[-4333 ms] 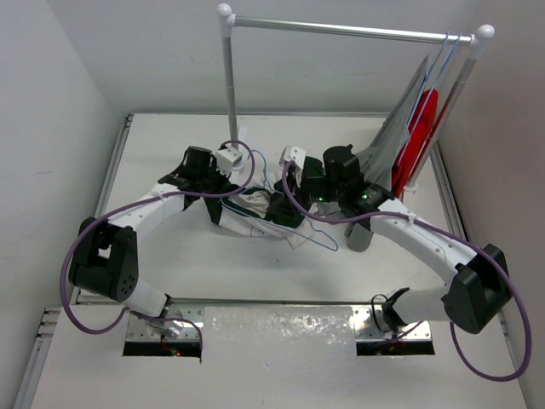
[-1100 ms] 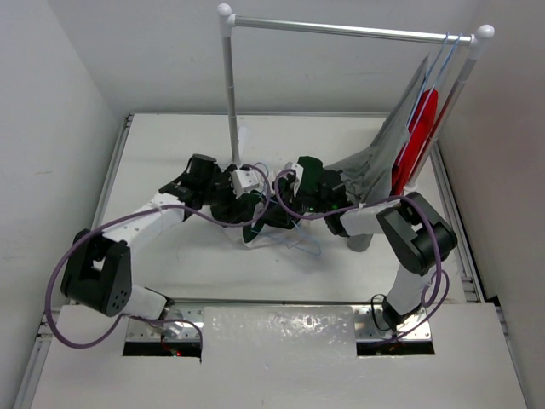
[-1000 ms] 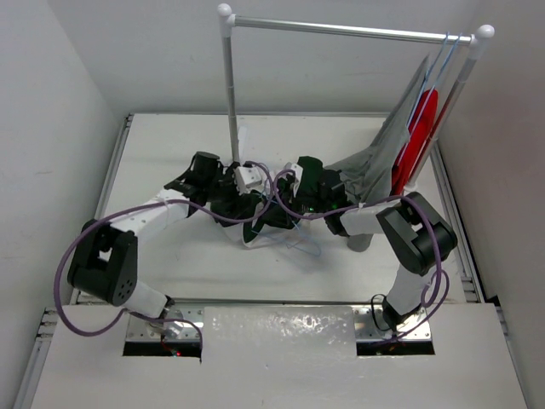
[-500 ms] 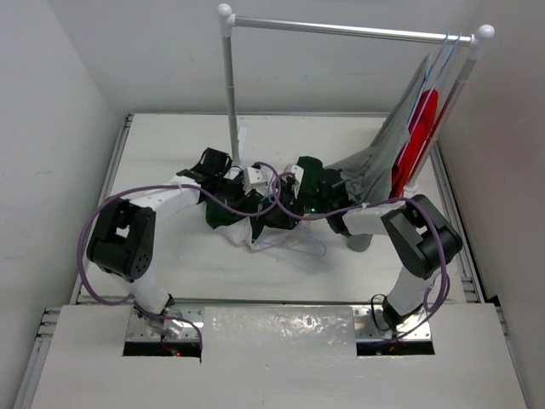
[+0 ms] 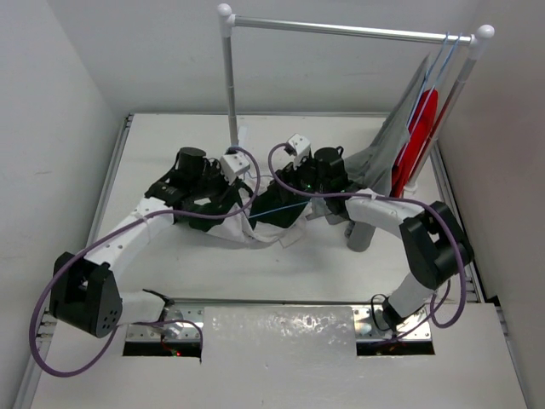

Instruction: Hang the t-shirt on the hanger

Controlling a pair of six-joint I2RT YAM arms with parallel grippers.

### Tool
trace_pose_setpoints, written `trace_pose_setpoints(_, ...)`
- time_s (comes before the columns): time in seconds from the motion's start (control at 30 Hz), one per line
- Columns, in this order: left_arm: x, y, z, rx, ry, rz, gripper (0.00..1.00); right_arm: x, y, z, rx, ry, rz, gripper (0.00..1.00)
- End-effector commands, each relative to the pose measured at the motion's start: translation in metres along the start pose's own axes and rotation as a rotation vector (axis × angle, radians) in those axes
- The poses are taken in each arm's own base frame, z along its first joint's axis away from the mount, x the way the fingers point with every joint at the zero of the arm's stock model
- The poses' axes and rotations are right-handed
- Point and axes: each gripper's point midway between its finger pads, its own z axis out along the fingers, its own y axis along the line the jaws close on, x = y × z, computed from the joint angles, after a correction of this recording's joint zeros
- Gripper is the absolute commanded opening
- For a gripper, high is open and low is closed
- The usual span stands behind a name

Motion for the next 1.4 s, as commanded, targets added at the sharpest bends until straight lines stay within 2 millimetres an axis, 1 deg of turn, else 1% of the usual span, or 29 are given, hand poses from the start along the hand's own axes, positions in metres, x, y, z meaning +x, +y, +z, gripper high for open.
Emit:
trace_pose_setpoints(0.0,-0.011,0.044,-0.016,-0.247,-0.023,-0.123,0.0,-0.036,-0.028,-0.019,0.206,-0.062,0.056,0.99)
trace_pose_setpoints(0.03,-0.009,0.049,-0.018,-0.282,-0.017,-0.142,0.0,-0.039,-0.038,-0.026,0.276,-0.079,0.066,0.99)
trace_pose_setpoints(0.07,-0.007,0.05,-0.018,-0.296,-0.018,-0.176,0.0,-0.054,-0.04,-0.038,0.313,-0.122,0.08,0.99)
trace_pose_setpoints(0.13,-0.007,0.055,-0.019,-0.335,-0.028,-0.215,0.0,-0.051,-0.042,-0.05,0.367,-0.146,0.107,0.99)
trace_pose_setpoints(0.17,-0.005,0.056,-0.019,-0.343,-0.025,-0.23,0.0,-0.051,-0.038,-0.053,0.369,-0.166,0.127,0.99)
trace_pose_setpoints(0.2,-0.005,0.059,-0.018,-0.36,-0.025,-0.243,0.0,-0.05,-0.023,-0.057,0.348,-0.203,0.114,0.99)
trace_pose_setpoints(0.27,-0.006,0.06,-0.017,-0.359,-0.027,-0.264,0.0,-0.047,-0.014,-0.061,0.386,-0.22,0.085,0.99)
trace_pose_setpoints(0.3,-0.007,0.061,-0.017,-0.363,-0.035,-0.267,0.0,-0.045,0.003,-0.059,0.367,-0.22,0.067,0.99)
trace_pose_setpoints(0.4,-0.004,0.057,-0.013,-0.341,-0.031,-0.266,0.0,-0.052,0.011,-0.061,0.37,-0.254,0.087,0.99)
trace_pose_setpoints(0.47,-0.003,0.049,-0.01,-0.292,-0.03,-0.243,0.0,-0.058,0.013,-0.055,0.335,-0.231,0.016,0.98)
trace_pose_setpoints(0.5,-0.005,0.04,-0.008,-0.236,-0.043,-0.235,0.0,-0.071,0.013,-0.049,0.314,-0.2,-0.017,0.93)
trace_pose_setpoints(0.53,-0.006,0.034,-0.007,-0.202,-0.049,-0.207,0.0,-0.059,0.011,-0.035,0.296,-0.136,-0.036,0.89)
trace_pose_setpoints(0.6,-0.01,0.02,-0.006,-0.121,-0.071,-0.169,0.0,-0.065,0.018,-0.017,0.173,-0.115,-0.08,0.85)
trace_pose_setpoints(0.63,-0.014,0.011,-0.005,-0.064,-0.092,-0.141,0.0,-0.05,0.023,-0.004,0.1,-0.084,-0.085,0.88)
trace_pose_setpoints(0.67,-0.012,0.007,-0.004,-0.047,-0.095,-0.135,0.0,-0.051,0.033,-0.001,-0.026,-0.09,-0.106,0.97)
trace_pose_setpoints(0.7,-0.012,0.007,-0.004,-0.046,-0.097,-0.132,0.0,-0.047,0.032,0.002,-0.051,-0.084,-0.111,0.99)
trace_pose_setpoints(0.77,-0.008,0.013,-0.004,-0.083,-0.084,-0.128,0.0,-0.04,0.015,0.0,-0.031,-0.08,-0.111,0.99)
trace_pose_setpoints(0.87,0.001,0.04,-0.007,-0.227,-0.036,-0.082,0.0,-0.043,0.017,-0.003,-0.136,-0.086,-0.169,0.99)
trace_pose_setpoints(0.9,0.003,0.044,-0.007,-0.249,-0.029,-0.066,0.0,-0.042,0.034,-0.005,-0.25,-0.074,-0.184,0.99)
trace_pose_setpoints(1.0,0.0,0.062,-0.013,-0.335,-0.019,-0.019,0.0,-0.045,0.054,-0.01,-0.396,-0.026,-0.206,0.99)
trace_pose_setpoints(1.07,-0.002,0.079,-0.021,-0.426,-0.003,-0.044,0.0,-0.053,0.051,-0.013,-0.341,-0.056,-0.141,0.99)
trace_pose_setpoints(1.1,-0.009,0.086,-0.026,-0.467,-0.015,-0.083,0.0,-0.055,0.038,-0.012,-0.249,-0.068,-0.109,0.99)
trace_pose_setpoints(1.13,-0.007,0.09,-0.029,-0.492,-0.003,-0.11,0.0,-0.043,0.035,-0.015,-0.191,-0.052,0.016,0.95)
trace_pose_setpoints(1.17,-0.006,0.095,-0.033,-0.519,0.005,-0.137,0.0,-0.061,0.028,-0.019,-0.121,-0.128,0.045,0.89)
trace_pose_setpoints(1.2,-0.009,0.094,-0.034,-0.516,-0.005,-0.172,0.0,-0.06,0.014,-0.02,-0.007,-0.152,0.182,0.76)
trace_pose_setpoints(1.23,-0.005,0.087,-0.031,-0.482,0.004,-0.185,0.0,-0.051,0.026,-0.019,-0.008,-0.171,0.21,0.45)
trace_pose_setpoints(1.27,-0.002,0.083,-0.029,-0.464,0.007,-0.2,0.0,-0.043,0.036,-0.014,-0.005,-0.146,0.218,0.35)
trace_pose_setpoints(1.3,-0.001,0.079,-0.025,-0.436,0.004,-0.201,0.0,-0.044,0.052,-0.004,0.016,-0.128,0.183,0.17)
trace_pose_setpoints(1.37,0.005,0.073,-0.019,-0.413,0.007,-0.215,0.0,-0.021,0.066,0.013,0.026,-0.055,0.179,0.07)
